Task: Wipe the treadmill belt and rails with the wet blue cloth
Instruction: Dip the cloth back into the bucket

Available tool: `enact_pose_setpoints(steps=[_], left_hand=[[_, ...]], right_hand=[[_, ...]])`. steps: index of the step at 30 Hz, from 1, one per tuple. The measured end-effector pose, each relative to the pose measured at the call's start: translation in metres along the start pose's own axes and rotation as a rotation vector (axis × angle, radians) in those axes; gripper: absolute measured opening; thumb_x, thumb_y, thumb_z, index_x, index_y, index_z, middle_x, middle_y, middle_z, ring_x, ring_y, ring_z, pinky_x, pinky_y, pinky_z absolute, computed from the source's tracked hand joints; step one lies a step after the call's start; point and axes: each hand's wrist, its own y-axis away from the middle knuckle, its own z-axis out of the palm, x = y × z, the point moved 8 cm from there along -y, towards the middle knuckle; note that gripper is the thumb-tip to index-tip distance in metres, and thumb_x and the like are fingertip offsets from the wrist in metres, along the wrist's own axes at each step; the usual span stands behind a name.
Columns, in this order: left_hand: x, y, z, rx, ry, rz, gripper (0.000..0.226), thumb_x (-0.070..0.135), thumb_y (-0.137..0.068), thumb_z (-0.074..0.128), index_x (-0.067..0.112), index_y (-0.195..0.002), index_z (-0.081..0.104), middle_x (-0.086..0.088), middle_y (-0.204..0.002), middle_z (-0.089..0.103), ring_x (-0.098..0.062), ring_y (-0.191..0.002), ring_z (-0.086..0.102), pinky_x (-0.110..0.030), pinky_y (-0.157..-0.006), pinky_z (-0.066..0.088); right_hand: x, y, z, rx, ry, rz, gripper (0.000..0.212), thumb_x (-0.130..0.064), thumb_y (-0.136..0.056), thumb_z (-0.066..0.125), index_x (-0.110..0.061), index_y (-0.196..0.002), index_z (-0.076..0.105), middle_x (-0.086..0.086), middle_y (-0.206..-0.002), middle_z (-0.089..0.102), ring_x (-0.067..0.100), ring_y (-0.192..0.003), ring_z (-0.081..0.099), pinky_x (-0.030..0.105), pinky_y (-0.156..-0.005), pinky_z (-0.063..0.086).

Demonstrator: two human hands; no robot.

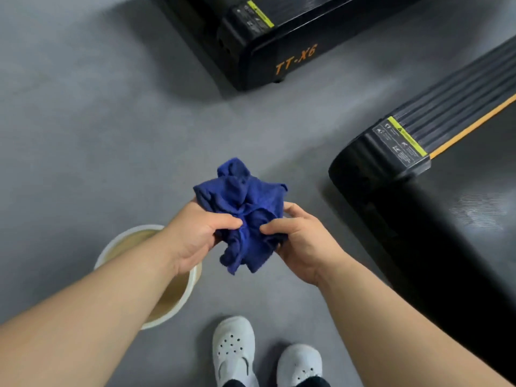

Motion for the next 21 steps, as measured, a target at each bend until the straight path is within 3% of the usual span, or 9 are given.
enact_pose_setpoints(steps=[2,3,5,7,10,12,15,17,21], left_hand=[[-0.012,0.019,-0.034,0.118,0.051,-0.062,0.025,-0.014,-0.084,0.049,-0.007,-0.106,0.059,-0.023,-0.089,0.064,-0.032,-0.081,0.063,-0.034,-0.062,0.055],[-0.018,0.027,-0.047,0.144,0.056,-0.093,0.021,-0.011,-0.086,0.047,-0.005,-0.102,0.059,-0.02,-0.081,0.063,-0.031,-0.074,0.063,-0.035,-0.059,0.053],[-0.036,0.042,-0.064,0.122,0.052,-0.147,0.019,0.002,-0.091,0.051,-0.001,-0.108,0.058,-0.018,-0.085,0.066,-0.032,-0.08,0.065,-0.042,-0.071,0.051],[-0.05,0.052,-0.078,0.111,0.038,-0.157,0.021,0.015,-0.097,0.051,0.008,-0.114,0.061,-0.014,-0.101,0.071,-0.029,-0.095,0.068,-0.042,-0.087,0.051],[-0.074,0.048,-0.104,0.129,0.059,-0.142,0.024,0.009,-0.094,0.052,0.018,-0.115,0.058,-0.015,-0.104,0.07,-0.033,-0.097,0.068,-0.041,-0.082,0.049],[-0.092,0.042,-0.118,0.115,0.091,-0.146,0.036,-0.002,-0.09,0.048,0.021,-0.118,0.054,-0.016,-0.104,0.067,-0.032,-0.092,0.067,-0.042,-0.076,0.049],[-0.115,0.022,-0.148,0.17,-0.054,-0.079,0.043,-0.008,-0.09,0.045,0.02,-0.122,0.052,-0.006,-0.104,0.07,-0.023,-0.09,0.068,-0.035,-0.069,0.053],[-0.13,0.009,-0.171,0.217,-0.139,-0.019,0.045,-0.008,-0.092,0.044,0.019,-0.128,0.049,-0.002,-0.105,0.07,-0.018,-0.092,0.068,-0.031,-0.068,0.053],[-0.161,-0.017,-0.197,0.221,-0.244,0.044,0.044,-0.003,-0.094,0.047,0.023,-0.13,0.044,0.004,-0.102,0.068,-0.008,-0.087,0.067,-0.024,-0.067,0.051]], right_hand=[[0.02,0.0,0.023,-0.059,0.034,0.087,0.041,0.01,-0.076,0.06,0.0,-0.116,0.058,0.019,-0.105,0.069,0.031,-0.089,0.066,0.034,-0.076,0.054],[0.032,0.0,0.035,-0.099,0.043,0.144,0.036,0.002,-0.078,0.064,-0.001,-0.114,0.061,0.018,-0.111,0.068,0.031,-0.096,0.067,0.035,-0.082,0.054],[0.058,0.004,0.059,-0.18,0.038,0.268,0.028,-0.014,-0.079,0.071,-0.005,-0.105,0.067,0.018,-0.118,0.065,0.029,-0.107,0.065,0.039,-0.095,0.05],[0.083,0.002,0.071,-0.191,0.022,0.318,0.031,-0.01,-0.08,0.07,-0.001,-0.109,0.066,0.018,-0.112,0.068,0.03,-0.104,0.066,0.039,-0.092,0.052],[0.11,-0.012,0.068,-0.064,0.035,0.195,0.034,0.007,-0.078,0.064,0.0,-0.111,0.064,0.019,-0.104,0.07,0.033,-0.097,0.068,0.045,-0.09,0.053],[0.129,-0.022,0.064,0.026,0.045,0.127,0.032,0.006,-0.078,0.063,-0.002,-0.109,0.064,0.019,-0.104,0.07,0.033,-0.095,0.068,0.046,-0.089,0.054],[0.161,-0.032,0.056,0.146,-0.004,0.068,0.031,-0.002,-0.079,0.068,-0.006,-0.11,0.063,0.014,-0.104,0.071,0.027,-0.091,0.069,0.035,-0.077,0.057],[0.182,-0.041,0.05,0.232,-0.025,0.031,0.029,0.006,-0.079,0.064,-0.004,-0.105,0.059,0.015,-0.101,0.069,0.025,-0.083,0.068,0.031,-0.071,0.058],[0.217,-0.066,0.044,0.344,0.042,-0.047,0.038,0.012,-0.076,0.056,-0.009,-0.107,0.056,0.013,-0.106,0.066,0.03,-0.093,0.065,0.045,-0.083,0.056]])
